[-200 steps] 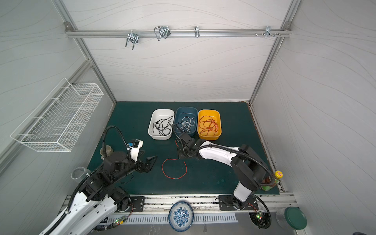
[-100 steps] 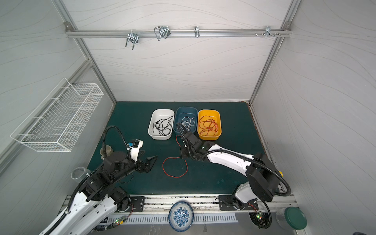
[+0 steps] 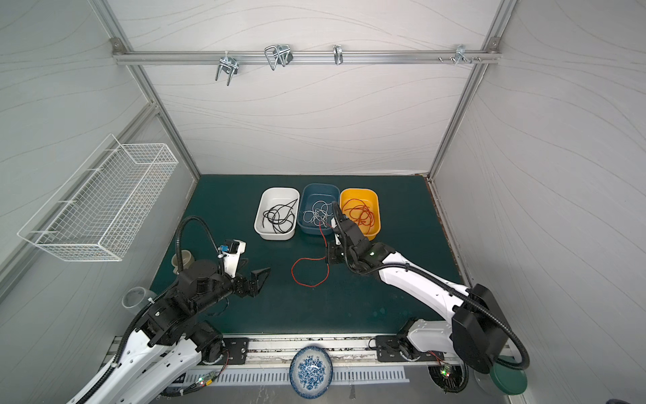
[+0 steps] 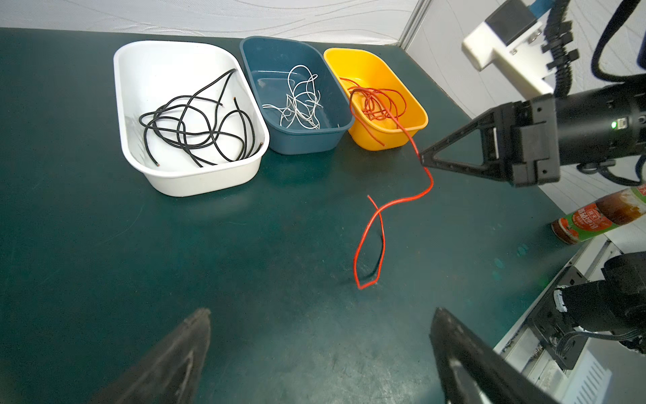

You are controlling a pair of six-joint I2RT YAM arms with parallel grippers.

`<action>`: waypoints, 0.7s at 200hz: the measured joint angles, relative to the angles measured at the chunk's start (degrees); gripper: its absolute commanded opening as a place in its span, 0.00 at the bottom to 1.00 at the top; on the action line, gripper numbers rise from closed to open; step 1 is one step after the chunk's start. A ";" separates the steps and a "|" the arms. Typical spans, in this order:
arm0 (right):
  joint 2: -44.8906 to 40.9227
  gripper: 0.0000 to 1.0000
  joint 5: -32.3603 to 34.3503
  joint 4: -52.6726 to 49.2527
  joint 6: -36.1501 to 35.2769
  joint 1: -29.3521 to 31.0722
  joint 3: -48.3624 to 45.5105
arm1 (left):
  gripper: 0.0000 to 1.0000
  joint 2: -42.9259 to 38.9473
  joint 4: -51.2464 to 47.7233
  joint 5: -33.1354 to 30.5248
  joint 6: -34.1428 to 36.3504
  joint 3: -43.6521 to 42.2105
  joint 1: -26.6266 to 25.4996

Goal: Untangle the cables
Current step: 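Lift the red wire up off the table with the right gripper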

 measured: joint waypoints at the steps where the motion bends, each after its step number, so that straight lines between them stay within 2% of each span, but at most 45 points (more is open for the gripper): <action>1: -0.24 0.00 0.00 -0.07 -0.11 -0.13 0.02 | 0.99 0.00 0.00 0.00 0.00 0.00 0.00; 68: -9.11 0.00 -0.07 -6.43 -3.02 -6.03 6.03 | 0.99 0.02 0.00 0.00 0.00 0.00 0.00; 140: -10.62 0.00 0.00 -12.81 -5.81 -12.07 15.21 | 0.99 0.07 0.00 0.00 0.00 0.00 0.00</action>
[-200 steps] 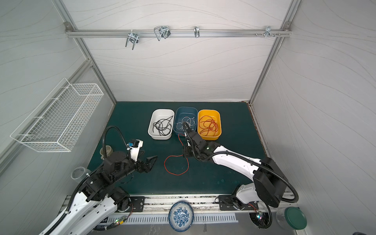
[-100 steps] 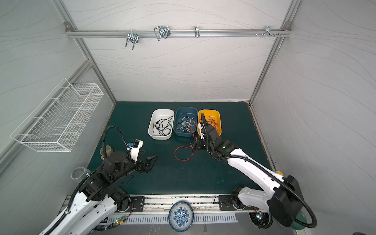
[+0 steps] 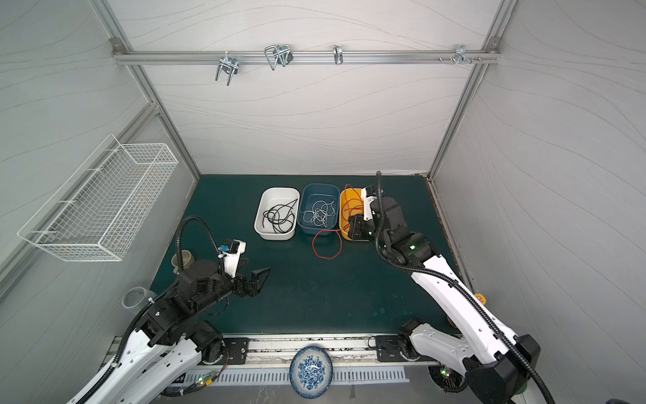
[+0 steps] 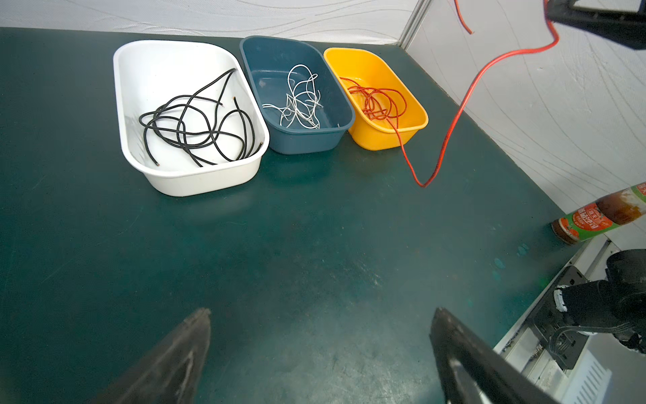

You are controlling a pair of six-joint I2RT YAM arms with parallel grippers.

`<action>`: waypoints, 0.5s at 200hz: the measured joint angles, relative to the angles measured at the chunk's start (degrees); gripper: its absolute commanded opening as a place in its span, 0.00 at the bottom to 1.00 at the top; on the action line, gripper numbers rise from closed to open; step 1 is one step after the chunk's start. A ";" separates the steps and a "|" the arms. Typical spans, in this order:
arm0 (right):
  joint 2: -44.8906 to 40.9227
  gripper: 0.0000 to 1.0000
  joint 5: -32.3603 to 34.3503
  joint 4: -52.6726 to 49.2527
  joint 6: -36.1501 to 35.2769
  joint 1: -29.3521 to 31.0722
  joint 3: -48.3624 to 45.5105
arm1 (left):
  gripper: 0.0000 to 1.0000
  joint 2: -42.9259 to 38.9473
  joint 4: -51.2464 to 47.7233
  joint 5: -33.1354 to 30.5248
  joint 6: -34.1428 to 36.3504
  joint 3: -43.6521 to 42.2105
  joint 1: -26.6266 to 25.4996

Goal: Untangle the cables
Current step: 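Lift the red wire up off the table with the right gripper, then carry the red wire over the yellow bin and lower it in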

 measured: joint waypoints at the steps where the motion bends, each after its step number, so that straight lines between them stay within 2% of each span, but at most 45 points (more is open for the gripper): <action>1: 0.00 0.00 0.02 -0.09 -0.07 -0.15 0.22 | 0.99 0.00 0.00 0.00 0.02 0.00 0.00; 52: 0.74 0.00 2.25 -3.21 -1.57 -6.14 6.34 | 0.99 0.00 0.02 0.00 0.00 0.00 0.00; 100: 4.17 0.00 9.03 -4.52 -2.54 -8.55 9.14 | 0.99 0.70 0.02 0.02 0.00 0.00 0.00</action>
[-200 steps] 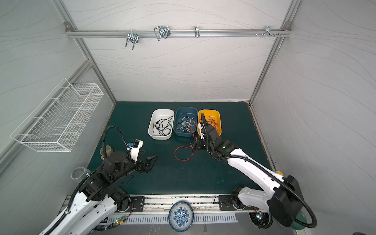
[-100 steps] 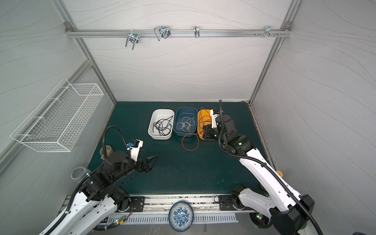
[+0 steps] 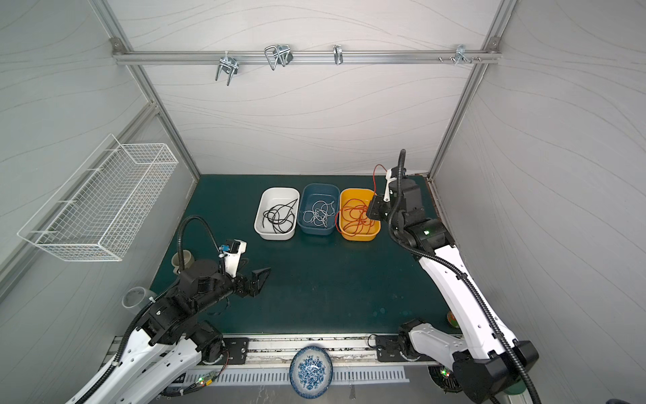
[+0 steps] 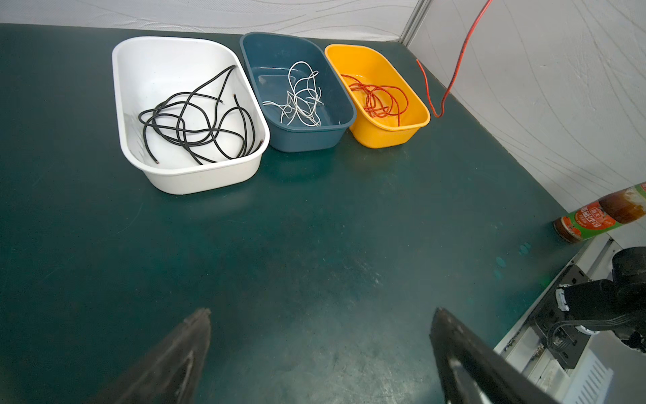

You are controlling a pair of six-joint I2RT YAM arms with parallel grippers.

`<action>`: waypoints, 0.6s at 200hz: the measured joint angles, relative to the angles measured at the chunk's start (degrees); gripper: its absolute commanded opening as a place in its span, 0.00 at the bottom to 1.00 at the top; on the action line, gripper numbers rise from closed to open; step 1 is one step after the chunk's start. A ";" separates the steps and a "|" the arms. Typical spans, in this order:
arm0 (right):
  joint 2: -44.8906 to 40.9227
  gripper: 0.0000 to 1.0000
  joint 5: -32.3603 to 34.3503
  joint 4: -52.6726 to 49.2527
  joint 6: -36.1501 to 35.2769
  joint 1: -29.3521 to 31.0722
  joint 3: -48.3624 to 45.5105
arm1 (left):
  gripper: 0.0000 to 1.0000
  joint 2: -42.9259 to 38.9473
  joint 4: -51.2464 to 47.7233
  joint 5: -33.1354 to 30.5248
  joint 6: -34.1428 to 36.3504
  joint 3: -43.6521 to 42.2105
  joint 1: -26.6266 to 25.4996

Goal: Untangle the cables
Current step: 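Carry the red wire over the yellow bin and lower it in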

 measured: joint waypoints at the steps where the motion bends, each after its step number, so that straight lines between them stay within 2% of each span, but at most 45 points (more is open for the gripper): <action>1: 0.07 0.00 0.17 0.00 -0.02 0.00 0.02 | 0.99 0.00 0.00 0.00 0.00 0.00 0.00; 54: 5.79 0.00 9.35 0.94 -2.86 -0.33 3.06 | 0.99 0.33 0.00 0.00 0.00 0.00 0.00; 120: 13.57 0.00 15.47 4.28 -6.67 -0.52 5.64 | 0.99 0.37 0.00 0.00 0.02 0.00 0.00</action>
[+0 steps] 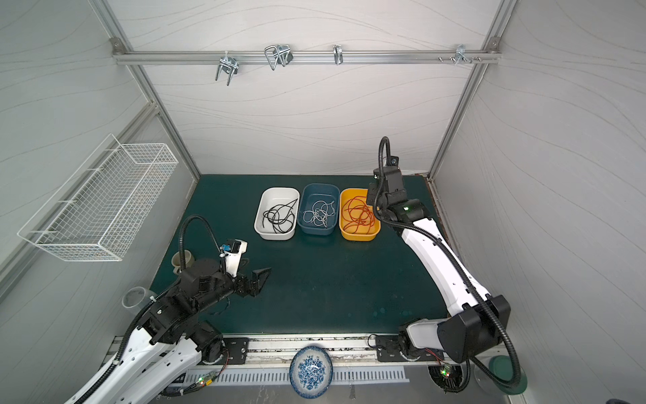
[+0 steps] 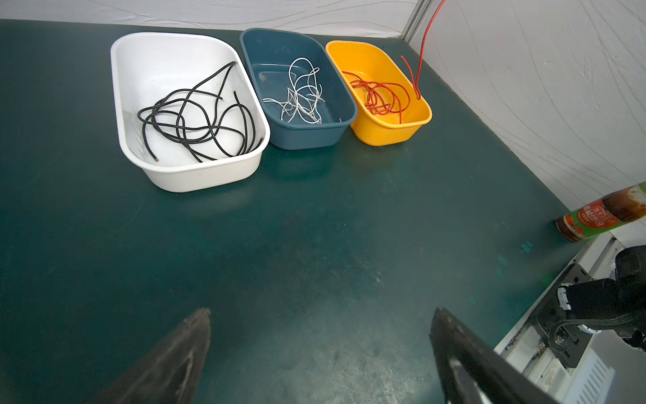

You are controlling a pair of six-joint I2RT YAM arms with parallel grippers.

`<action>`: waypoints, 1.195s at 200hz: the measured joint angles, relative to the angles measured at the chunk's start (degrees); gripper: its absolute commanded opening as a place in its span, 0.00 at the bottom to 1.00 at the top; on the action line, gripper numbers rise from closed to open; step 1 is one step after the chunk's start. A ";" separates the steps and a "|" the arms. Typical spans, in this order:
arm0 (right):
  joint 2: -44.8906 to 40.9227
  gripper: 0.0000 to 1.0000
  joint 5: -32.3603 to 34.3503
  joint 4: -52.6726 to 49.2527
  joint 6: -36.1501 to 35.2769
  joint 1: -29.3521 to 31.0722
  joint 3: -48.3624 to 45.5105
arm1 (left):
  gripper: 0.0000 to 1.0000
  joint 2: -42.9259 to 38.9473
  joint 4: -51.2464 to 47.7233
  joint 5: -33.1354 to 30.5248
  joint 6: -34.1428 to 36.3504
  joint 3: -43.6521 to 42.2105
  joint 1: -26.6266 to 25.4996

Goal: Untangle the cables
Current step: 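Carry the red wire over the yellow bin and lower it in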

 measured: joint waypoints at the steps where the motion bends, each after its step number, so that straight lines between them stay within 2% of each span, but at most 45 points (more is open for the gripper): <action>1: 0.09 0.00 0.02 0.02 -0.04 0.00 0.02 | 0.99 0.00 0.00 0.00 0.00 0.00 0.00; 108: 9.77 0.00 0.04 2.89 -0.52 0.00 0.70 | 0.99 0.00 0.00 0.00 0.00 0.00 0.00; 239: 17.97 0.00 -8.04 3.43 3.89 0.92 -2.10 | 0.99 -0.02 0.00 0.00 0.00 0.00 0.00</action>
